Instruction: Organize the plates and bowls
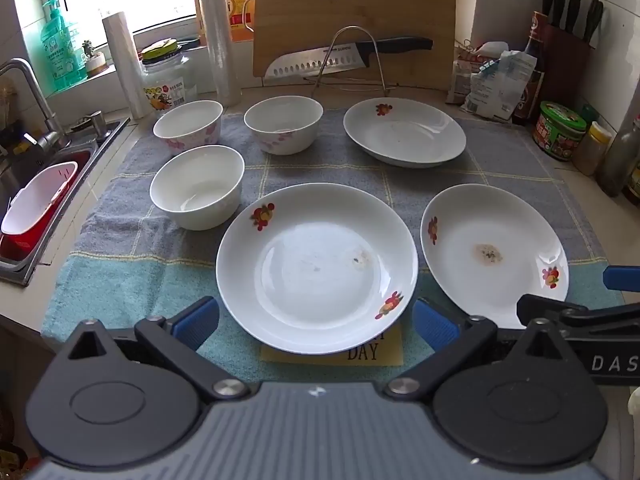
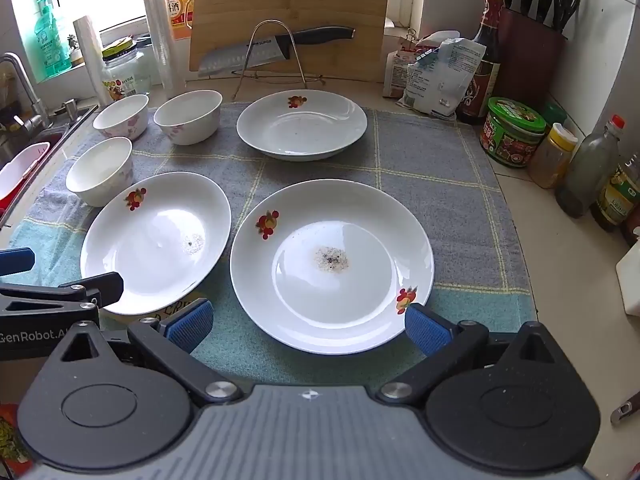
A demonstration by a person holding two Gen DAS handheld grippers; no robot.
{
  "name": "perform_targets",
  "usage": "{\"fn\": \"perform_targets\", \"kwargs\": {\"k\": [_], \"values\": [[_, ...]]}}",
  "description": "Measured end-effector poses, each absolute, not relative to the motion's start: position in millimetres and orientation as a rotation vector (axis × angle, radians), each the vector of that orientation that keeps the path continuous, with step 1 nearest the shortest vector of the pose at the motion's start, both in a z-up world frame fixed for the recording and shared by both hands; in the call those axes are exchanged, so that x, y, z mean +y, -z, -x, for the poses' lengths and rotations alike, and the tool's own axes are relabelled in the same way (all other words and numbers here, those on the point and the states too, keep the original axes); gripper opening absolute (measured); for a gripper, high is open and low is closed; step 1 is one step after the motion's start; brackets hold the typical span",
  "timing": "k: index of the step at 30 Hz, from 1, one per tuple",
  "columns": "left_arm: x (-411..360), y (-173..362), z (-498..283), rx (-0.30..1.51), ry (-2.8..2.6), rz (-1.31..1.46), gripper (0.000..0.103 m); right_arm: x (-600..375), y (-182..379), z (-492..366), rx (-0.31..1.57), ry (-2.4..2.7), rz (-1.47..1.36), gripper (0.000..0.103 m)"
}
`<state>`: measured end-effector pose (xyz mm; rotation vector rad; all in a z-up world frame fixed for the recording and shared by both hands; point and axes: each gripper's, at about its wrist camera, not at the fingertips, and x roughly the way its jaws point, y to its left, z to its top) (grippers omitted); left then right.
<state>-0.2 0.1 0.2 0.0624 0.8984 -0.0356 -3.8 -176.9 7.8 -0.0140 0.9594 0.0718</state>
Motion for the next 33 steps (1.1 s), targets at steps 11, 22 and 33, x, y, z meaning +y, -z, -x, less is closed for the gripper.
{"fn": "perform_targets", "kwargs": {"k": [11, 22, 33], "values": [[1, -8, -3, 0.906, 0.027, -0.064, 0.102, -180, -3, 5, 0.955, -0.071, 0.015, 0.103], [3, -6, 0, 0.894, 0.028, -0.06, 0.102, -174, -10, 2, 0.956, -0.07, 0.017, 0.103], [6, -6, 1, 0.896, 0.032, -0.05, 0.102, -172, -10, 5, 0.944, -0.075, 0.023, 0.103]]}}
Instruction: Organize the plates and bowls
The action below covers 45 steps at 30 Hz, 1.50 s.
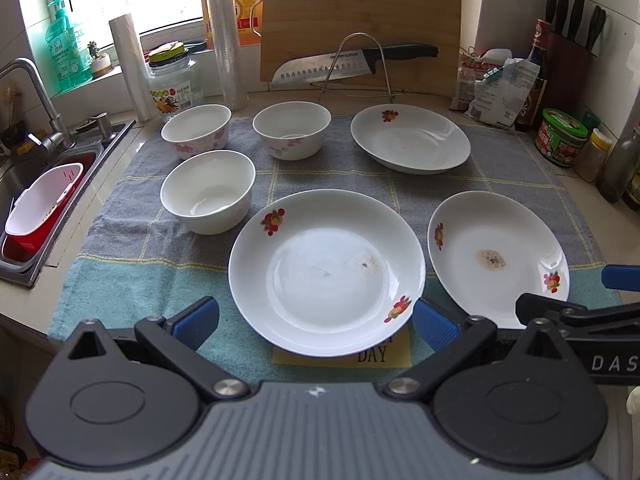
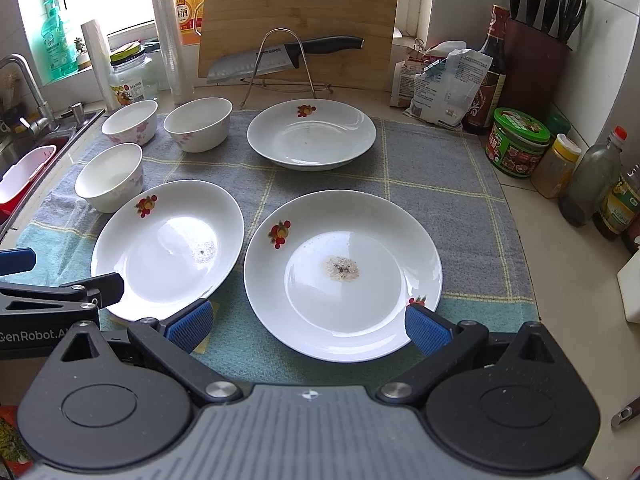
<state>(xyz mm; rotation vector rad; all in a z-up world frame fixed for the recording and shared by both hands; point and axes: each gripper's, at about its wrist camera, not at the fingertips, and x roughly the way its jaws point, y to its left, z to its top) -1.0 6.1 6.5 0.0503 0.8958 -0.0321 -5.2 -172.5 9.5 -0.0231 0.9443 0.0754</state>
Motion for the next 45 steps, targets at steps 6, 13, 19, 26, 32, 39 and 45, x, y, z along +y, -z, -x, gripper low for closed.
{"fn": "perform_targets", "kwargs": {"k": [6, 13, 19, 26, 32, 39, 45], "values": [[9.5, -8.4, 0.9, 0.896, 0.031, -0.05, 0.102, -173.0, -9.1, 5.5, 0.941, -0.078, 0.024, 0.103], [9.5, -8.4, 2.6, 0.892, 0.029, -0.052, 0.102, -171.5, -9.4, 6.6, 0.936, -0.077, 0.024, 0.103], [9.4, -9.2, 2.9, 0.89, 0.028, -0.053, 0.102, -171.7, -9.5, 6.5, 0.934, -0.077, 0.025, 0.103], [8.9, -10.8, 2.9, 0.888, 0.029, -0.055, 0.102, -173.0, -11.2, 6.4, 0.929, -0.077, 0.022, 0.103], [7.7, -13.3, 1.5, 0.887, 0.028, -0.058, 0.102, -173.4, -12.0, 7.1, 0.924, -0.074, 0.023, 0.103], [7.3, -15.3, 1.7, 0.885, 0.026, -0.056, 0.102, -173.7, -12.8, 8.2, 0.92, -0.073, 0.027, 0.103], [6.9, -15.6, 2.9, 0.883, 0.024, -0.057, 0.102, -173.9, -13.4, 8.4, 0.918, -0.074, 0.029, 0.103]]}}
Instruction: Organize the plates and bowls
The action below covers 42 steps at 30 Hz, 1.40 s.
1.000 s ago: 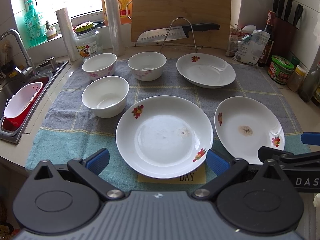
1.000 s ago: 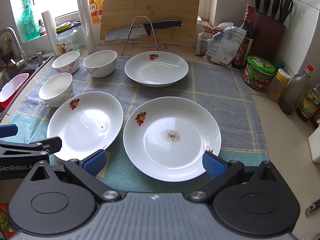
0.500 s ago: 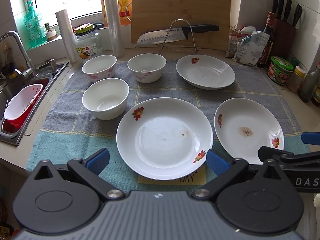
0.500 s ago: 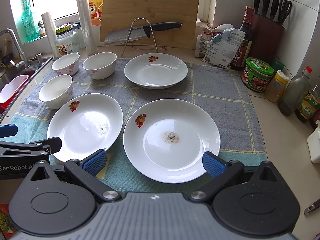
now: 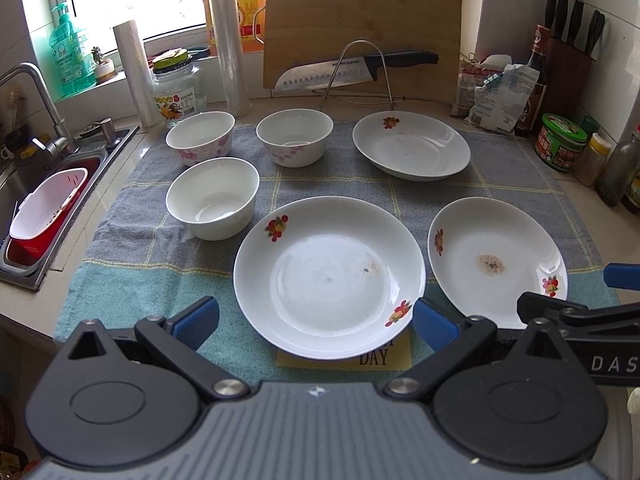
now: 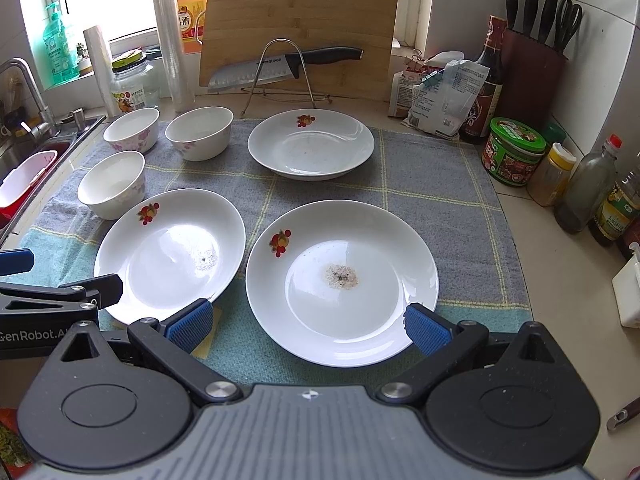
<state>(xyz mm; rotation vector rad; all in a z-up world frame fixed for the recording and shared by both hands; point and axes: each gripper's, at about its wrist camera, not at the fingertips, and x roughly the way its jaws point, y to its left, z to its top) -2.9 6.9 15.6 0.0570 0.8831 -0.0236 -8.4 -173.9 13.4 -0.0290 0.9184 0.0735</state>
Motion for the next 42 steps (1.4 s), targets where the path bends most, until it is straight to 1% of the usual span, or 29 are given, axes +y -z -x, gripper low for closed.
{"fn": "perform_targets", "kwargs": {"k": [21, 28, 42], "values": [[-2, -13, 6, 0.873, 0.048, -0.055, 0.102, -183, -14, 15, 0.877, -0.083, 0.045, 0.103], [-7, -13, 5, 0.856, 0.081, -0.03, 0.102, -195, -13, 18, 0.814, -0.117, 0.056, 0.103], [-16, -5, 6, 0.806, 0.092, -0.011, 0.102, -232, 27, 24, 0.767, -0.187, 0.119, 0.103]]}}
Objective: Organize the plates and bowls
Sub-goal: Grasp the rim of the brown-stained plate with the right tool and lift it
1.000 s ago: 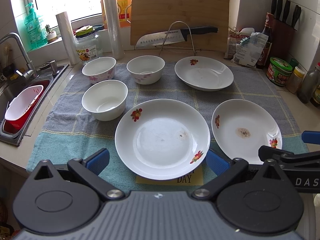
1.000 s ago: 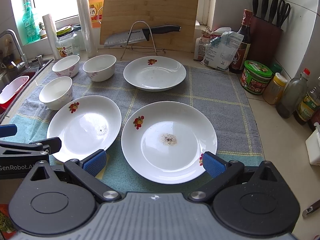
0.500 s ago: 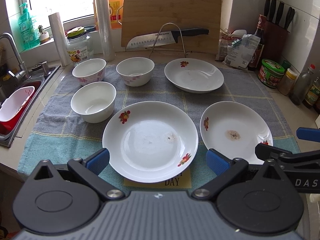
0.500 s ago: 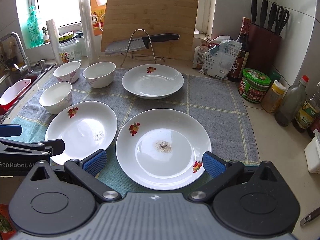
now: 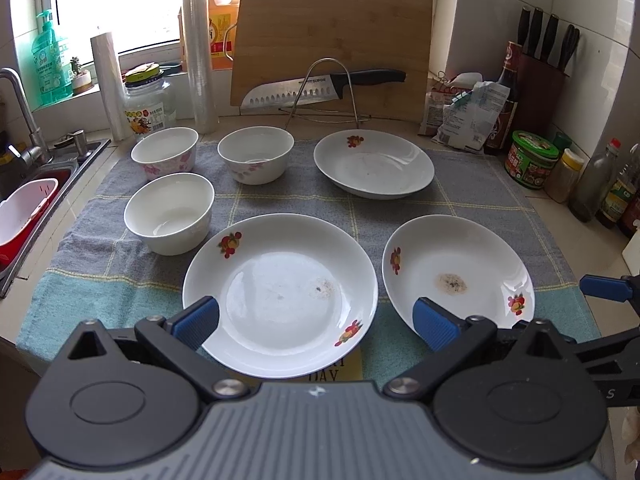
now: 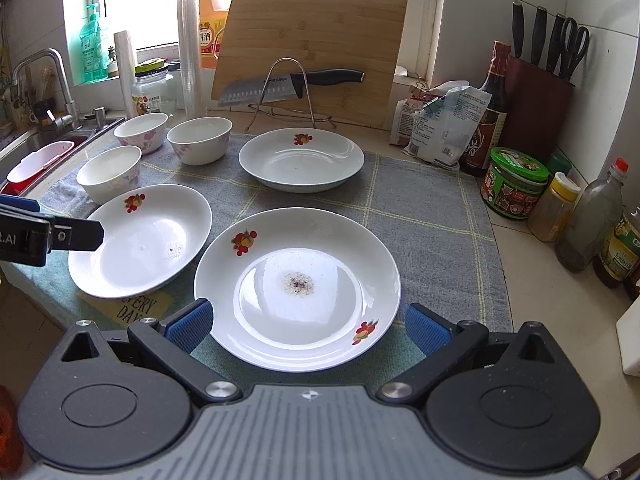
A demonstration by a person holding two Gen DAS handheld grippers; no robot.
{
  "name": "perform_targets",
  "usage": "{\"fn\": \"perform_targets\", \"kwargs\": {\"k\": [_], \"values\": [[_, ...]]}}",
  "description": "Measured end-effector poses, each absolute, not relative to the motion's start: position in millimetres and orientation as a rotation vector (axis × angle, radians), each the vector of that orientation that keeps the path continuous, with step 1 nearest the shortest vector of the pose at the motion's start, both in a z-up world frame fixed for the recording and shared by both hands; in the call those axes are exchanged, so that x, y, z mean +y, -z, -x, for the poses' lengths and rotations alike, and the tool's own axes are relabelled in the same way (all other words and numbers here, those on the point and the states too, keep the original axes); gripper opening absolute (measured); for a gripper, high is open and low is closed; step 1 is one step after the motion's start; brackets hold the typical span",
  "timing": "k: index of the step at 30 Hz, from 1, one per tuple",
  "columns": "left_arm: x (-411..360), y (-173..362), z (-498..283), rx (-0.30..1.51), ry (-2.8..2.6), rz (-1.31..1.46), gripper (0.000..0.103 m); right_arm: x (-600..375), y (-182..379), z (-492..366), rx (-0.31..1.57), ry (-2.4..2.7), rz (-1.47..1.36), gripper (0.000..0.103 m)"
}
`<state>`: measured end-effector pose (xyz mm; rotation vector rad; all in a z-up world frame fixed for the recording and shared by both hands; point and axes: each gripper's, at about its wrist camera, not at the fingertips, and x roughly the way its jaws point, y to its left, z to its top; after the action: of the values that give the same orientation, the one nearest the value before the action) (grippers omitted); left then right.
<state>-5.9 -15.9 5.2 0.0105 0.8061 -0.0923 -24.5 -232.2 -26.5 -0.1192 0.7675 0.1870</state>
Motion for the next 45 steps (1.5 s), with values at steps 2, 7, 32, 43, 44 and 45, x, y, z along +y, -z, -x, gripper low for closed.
{"fn": "perform_targets", "kwargs": {"k": [2, 7, 32, 43, 44, 45], "values": [[-18, -4, 7, 0.791, 0.082, -0.009, 0.102, -236, 36, 25, 0.777, -0.206, 0.13, 0.103], [-25, -4, 7, 0.786, 0.079, -0.009, 0.102, -244, 57, 27, 0.806, -0.273, 0.131, 0.103], [-58, -5, -10, 0.844, 0.106, -0.037, 0.102, -250, 111, -10, 0.84, -0.415, 0.209, 0.103], [-81, 9, -71, 0.858, 0.373, -0.153, 0.102, -259, 115, -1, 0.774, -0.444, 0.203, 0.103], [-84, 11, -78, 0.859, 0.401, -0.17, 0.102, -259, 115, -1, 0.773, -0.445, 0.203, 0.103], [-87, 13, -85, 0.864, 0.432, -0.182, 0.102, -259, 115, -1, 0.773, -0.444, 0.201, 0.103]]}}
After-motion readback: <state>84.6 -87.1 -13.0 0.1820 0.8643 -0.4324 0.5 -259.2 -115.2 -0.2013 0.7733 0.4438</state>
